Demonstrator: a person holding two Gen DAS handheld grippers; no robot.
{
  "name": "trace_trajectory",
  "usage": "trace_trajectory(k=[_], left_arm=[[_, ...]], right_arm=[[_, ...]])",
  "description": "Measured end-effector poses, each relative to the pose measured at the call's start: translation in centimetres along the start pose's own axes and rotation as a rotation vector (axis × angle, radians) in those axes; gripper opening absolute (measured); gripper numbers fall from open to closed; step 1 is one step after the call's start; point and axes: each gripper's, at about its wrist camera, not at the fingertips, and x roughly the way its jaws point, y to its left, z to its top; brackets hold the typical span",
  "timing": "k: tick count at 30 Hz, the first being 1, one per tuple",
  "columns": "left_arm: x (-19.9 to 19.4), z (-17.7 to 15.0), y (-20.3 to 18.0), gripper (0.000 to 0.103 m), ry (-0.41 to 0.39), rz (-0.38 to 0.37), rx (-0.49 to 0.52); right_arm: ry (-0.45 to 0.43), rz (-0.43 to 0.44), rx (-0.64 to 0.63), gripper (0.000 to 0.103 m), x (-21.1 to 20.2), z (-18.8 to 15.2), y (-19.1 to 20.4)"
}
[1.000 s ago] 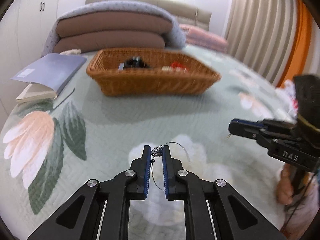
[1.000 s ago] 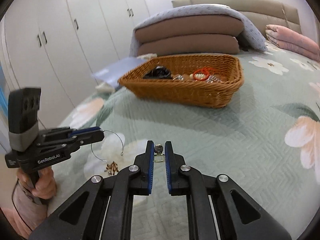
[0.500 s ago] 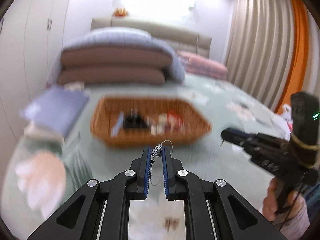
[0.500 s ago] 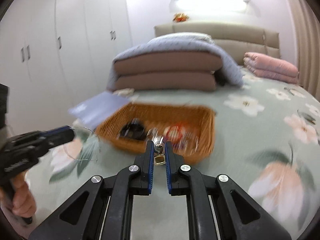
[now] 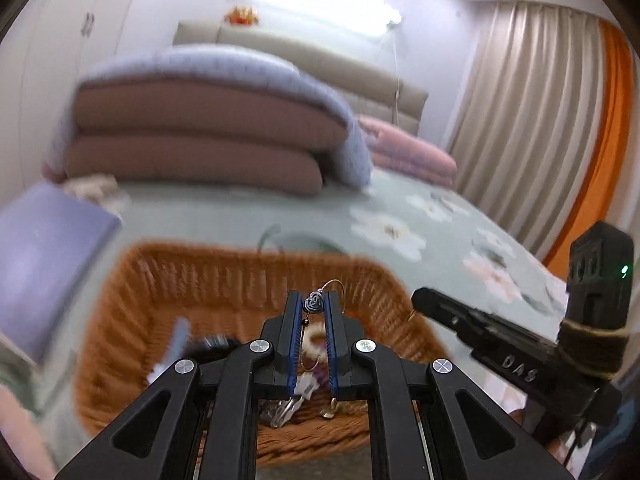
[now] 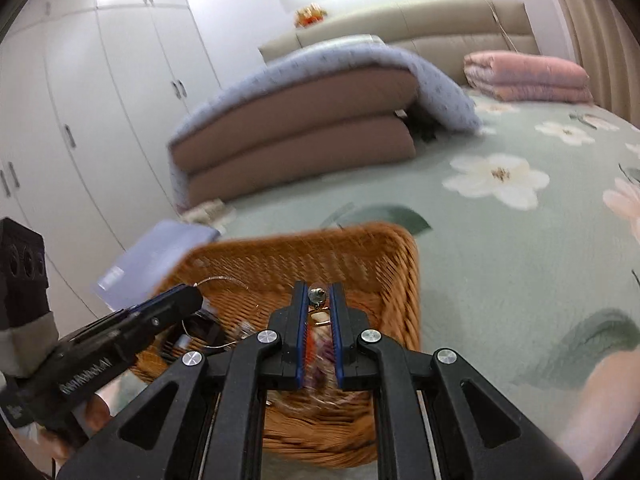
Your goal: Organize jewelry
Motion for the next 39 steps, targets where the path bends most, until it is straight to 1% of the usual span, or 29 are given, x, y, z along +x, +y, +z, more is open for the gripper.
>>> trace_trajectory(k=[2, 4, 7, 9, 10, 11, 12, 13, 14, 17, 20, 22, 28, 30, 32, 33, 34, 35, 36, 37, 39], left_arm=[[1.1, -0.6, 0.2, 0.011, 0.029, 0.039, 0.015], [1.1, -0.8, 0.1, 0.011, 0.034, 0.016, 0.004], [0.8, -0.9, -0.6, 0.011, 0.024, 0.036, 0.036], [0.5, -1.0, -0.9, 0.012, 0.023, 0.037, 0.047], [0.6, -1.1, -0.9, 0.013, 0.031, 0.029, 0.048], [0.6, -1.1, -0.9, 0.019, 0.037, 0.02, 0.045], [0.7, -1.0, -0.8, 0.025, 0.048, 0.005, 0.037], [0.9, -1.0, -0.7, 0.041, 0.055, -0.008, 0.03], [0.8, -1.0, -0.6, 0.049, 0.051, -0.018, 0.021], [-0.2, -0.8, -0.4, 0.049, 0.011, -0.016, 0.021], [-1.1, -0.5, 0.1, 0.049, -0.012, -0.047, -0.012], [-1.5, -0.4, 0.3, 0.049, -0.024, -0.047, -0.021], [-3.2, -0.5, -0.3, 0.049, -0.055, -0.034, -0.011], [-5.0, -0.8, -1.1, 0.049, -0.088, -0.005, 0.004], [-7.2, -1.5, -1.9, 0.05, -0.113, 0.035, 0.033], [-8.2, -1.9, -2.2, 0.051, -0.119, 0.052, 0.048], [-9.9, -3.0, -2.6, 0.06, -0.125, 0.084, 0.074], [-10.8, -3.6, -2.8, 0.071, -0.129, 0.109, 0.086], [-12.6, -4.9, -3.0, 0.075, -0.14, 0.156, 0.106], [-14.0, -6.1, -3.1, 0.078, -0.152, 0.188, 0.117], [-16.3, -8.1, -3.0, 0.078, -0.158, 0.221, 0.102]], right_arm=[[0.012, 0.013, 0.014, 0.012, 0.2, -0.1, -0.2], [0.01, -0.004, -0.001, 0.012, 0.2, -0.2, 0.0], [0.015, -0.039, -0.018, 0.014, 0.4, -0.5, 0.2], [0.024, -0.057, -0.023, 0.017, 0.7, -0.7, 0.2], [0.026, -0.064, -0.025, 0.027, 0.7, -0.7, 0.2], [0.028, -0.069, -0.024, 0.04, 0.7, -0.7, 0.2], [0.025, -0.069, -0.021, 0.043, 0.7, -0.7, 0.1], [0.012, -0.065, -0.019, 0.044, 0.4, -0.7, 0.1], [0.006, -0.064, -0.022, 0.044, 0.2, -0.7, 0.1], [-0.028, -0.082, -0.032, 0.044, -0.6, -0.7, 0.3], [-0.053, -0.095, -0.031, 0.044, -1.3, -0.7, 0.2], [-0.074, -0.103, -0.029, 0.044, -1.9, -0.7, 0.2], [-0.184, -0.142, -0.048, 0.045, -5.3, -0.8, 1.0], [-0.229, -0.148, -0.057, 0.054, -7.6, -1.2, 2.0], [-0.258, -0.138, -0.06, 0.076, -9.7, -1.7, 2.9], [-0.281, -0.133, -0.062, 0.081, -11.2, -2.4, 3.6], [-0.296, -0.132, -0.062, 0.088, -12.1, -2.8, 4.1], [-0.311, -0.13, -0.064, 0.09, -13.3, -3.4, 4.7], [-0.313, -0.134, -0.066, 0.09, -14.3, -4.1, 5.4], [-0.312, -0.135, -0.069, 0.09, -14.9, -4.6, 5.8], [-0.288, -0.135, -0.096, 0.09, -16.5, -6.6, 7.2]])
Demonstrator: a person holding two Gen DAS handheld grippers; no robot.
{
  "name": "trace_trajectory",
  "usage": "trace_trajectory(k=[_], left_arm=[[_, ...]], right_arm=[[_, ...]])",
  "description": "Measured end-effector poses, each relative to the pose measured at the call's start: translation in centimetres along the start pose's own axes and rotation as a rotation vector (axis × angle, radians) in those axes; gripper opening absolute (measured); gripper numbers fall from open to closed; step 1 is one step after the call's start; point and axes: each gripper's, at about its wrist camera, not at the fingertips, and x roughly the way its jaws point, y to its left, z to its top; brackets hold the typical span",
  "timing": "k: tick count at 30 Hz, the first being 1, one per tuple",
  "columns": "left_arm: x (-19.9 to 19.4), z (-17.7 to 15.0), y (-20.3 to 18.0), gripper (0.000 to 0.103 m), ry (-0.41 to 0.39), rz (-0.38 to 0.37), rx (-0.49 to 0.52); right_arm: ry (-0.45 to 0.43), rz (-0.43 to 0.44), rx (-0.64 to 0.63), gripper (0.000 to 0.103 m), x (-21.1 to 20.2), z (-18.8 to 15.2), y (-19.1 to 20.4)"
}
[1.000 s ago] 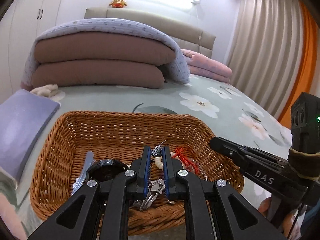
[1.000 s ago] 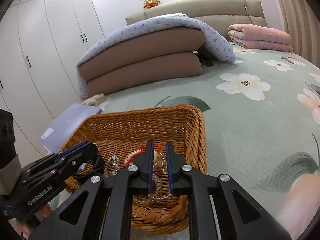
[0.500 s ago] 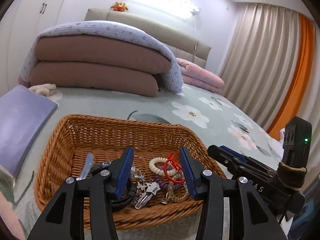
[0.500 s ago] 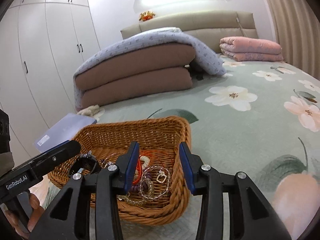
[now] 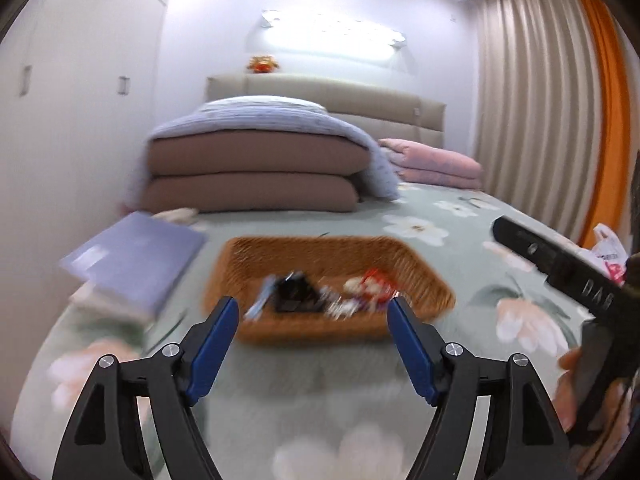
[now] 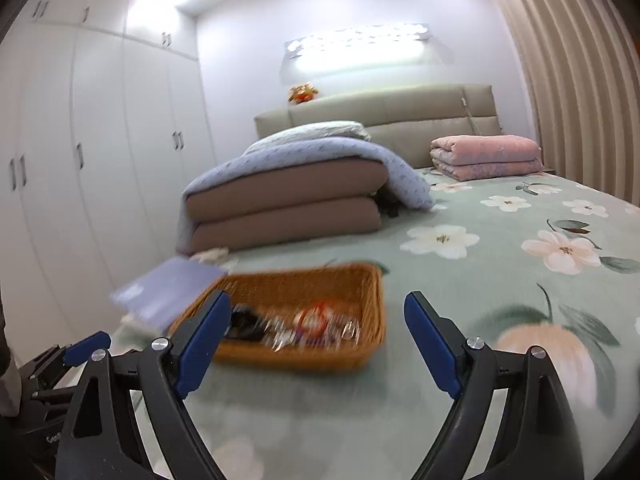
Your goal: Organize jewelry
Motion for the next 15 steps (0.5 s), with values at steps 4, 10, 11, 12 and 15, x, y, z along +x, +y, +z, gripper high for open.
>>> trace_trajectory(k=[4, 10, 11, 12, 15], left_arm=[[-3.1, -3.2, 1.3, 0.078, 0.023, 0.028, -0.076], [-4.7, -6.9, 1.6, 0.078, -0.039, 0.142, -0.12], [-4.5, -7.2, 1.2, 0.078, -0.036, 0.15, -0.107], [-4.5, -7.4, 0.9, 0.078, -0.038, 0.161, -0.089], [-5.0, -8.1, -0.5, 0.078, -0.084, 0.233, -0.003]], right_arm=[[0.022, -0.021, -0.078, 0.09, -2.9, -2.7, 1.8], [-0.016, -0.075, -0.14, 0.091, -4.8, -7.1, 3.0], [0.012, -0.06, -0.141, 0.091, -4.3, -7.3, 3.1], [0.03, -0.048, -0.146, 0.091, -4.1, -7.3, 3.2], [0.023, -0.058, -0.134, 0.091, -4.1, -7.5, 2.4]])
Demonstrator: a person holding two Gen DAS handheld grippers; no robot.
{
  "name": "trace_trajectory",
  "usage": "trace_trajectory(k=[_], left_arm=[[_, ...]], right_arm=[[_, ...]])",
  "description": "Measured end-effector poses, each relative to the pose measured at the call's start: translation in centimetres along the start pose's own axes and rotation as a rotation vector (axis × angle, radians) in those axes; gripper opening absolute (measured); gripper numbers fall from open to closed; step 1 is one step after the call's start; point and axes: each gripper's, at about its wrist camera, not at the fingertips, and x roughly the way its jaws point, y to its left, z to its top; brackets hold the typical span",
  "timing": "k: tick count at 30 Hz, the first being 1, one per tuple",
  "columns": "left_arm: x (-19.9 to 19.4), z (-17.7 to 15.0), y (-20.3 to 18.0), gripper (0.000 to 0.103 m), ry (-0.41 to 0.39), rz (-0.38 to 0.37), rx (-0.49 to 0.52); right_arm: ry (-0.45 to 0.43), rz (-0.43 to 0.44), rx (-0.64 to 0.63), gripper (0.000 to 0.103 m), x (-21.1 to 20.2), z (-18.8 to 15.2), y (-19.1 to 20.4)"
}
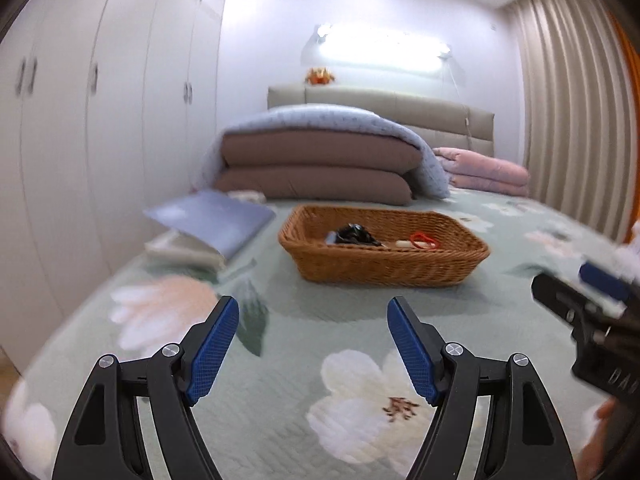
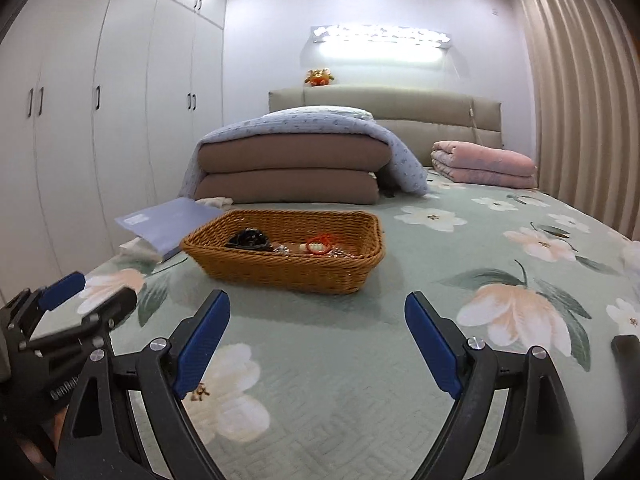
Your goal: Organize jewelry
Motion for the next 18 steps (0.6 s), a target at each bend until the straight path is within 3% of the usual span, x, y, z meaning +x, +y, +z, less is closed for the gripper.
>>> trace_trajectory(k=[6, 18], left_arm=[[2.1, -0.4, 0.2, 0.078, 0.101, -0.039, -0.027], [1.3, -0.6, -0.8, 0.078, 0.038, 0.033, 0.017]], right_arm=[[0.061, -0.009, 0.041, 0.091, 1.6, -0.9, -1.2], [0.036, -0.008, 0.035, 0.091, 1.3, -0.8, -1.0]])
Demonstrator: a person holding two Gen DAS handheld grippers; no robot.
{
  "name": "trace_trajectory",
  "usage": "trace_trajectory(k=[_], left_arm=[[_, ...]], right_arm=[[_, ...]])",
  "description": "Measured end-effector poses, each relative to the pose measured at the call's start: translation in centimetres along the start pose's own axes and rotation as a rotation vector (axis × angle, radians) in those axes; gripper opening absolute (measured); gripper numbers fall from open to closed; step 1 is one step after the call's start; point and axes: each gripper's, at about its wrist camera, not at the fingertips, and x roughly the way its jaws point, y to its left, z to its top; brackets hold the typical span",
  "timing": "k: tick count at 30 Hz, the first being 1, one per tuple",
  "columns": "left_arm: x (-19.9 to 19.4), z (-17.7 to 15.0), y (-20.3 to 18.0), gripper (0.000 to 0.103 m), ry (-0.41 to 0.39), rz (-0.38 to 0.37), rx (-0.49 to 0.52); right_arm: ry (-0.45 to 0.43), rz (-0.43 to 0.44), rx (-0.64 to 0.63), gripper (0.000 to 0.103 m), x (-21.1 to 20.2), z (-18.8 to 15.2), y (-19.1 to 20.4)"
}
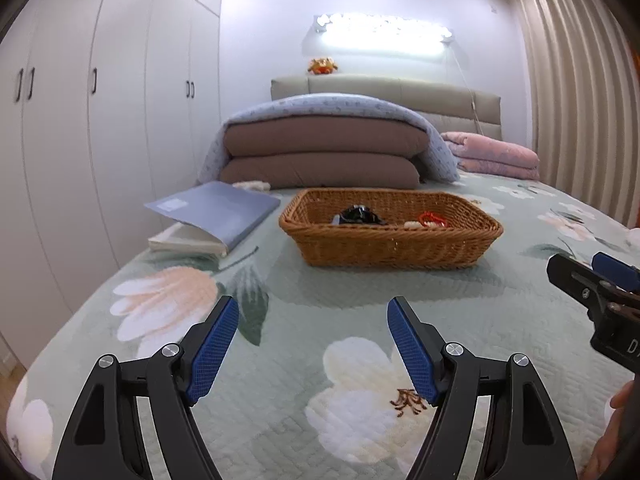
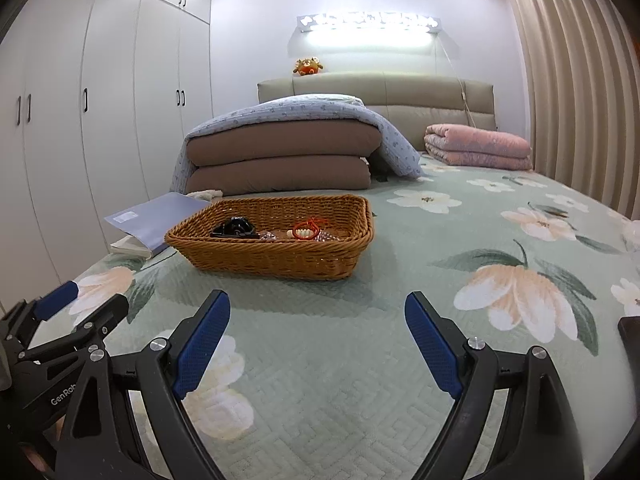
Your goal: Organize jewelry
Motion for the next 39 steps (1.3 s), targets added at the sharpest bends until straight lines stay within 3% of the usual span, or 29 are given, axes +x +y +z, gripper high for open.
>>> trace_trajectory(k=[6, 18, 39], left_arm=[[-0.8, 0.0, -0.5, 0.078, -0.037, 0.014, 0.029], [-0.6, 0.1, -0.1, 0.078, -0.018, -0.002, 0.008], [-0.7, 0.0, -0.2, 0.078, -0.014, -0.012, 0.015]], right_arm=[[0.005, -0.01, -0.024, 0.091, 0.1, 0.0, 0.7], [0.046, 0.016, 0.038, 0.091, 0.8, 0.0, -0.7], [0.057, 0.016, 0.031, 0.091, 1.0, 0.1, -0.4]])
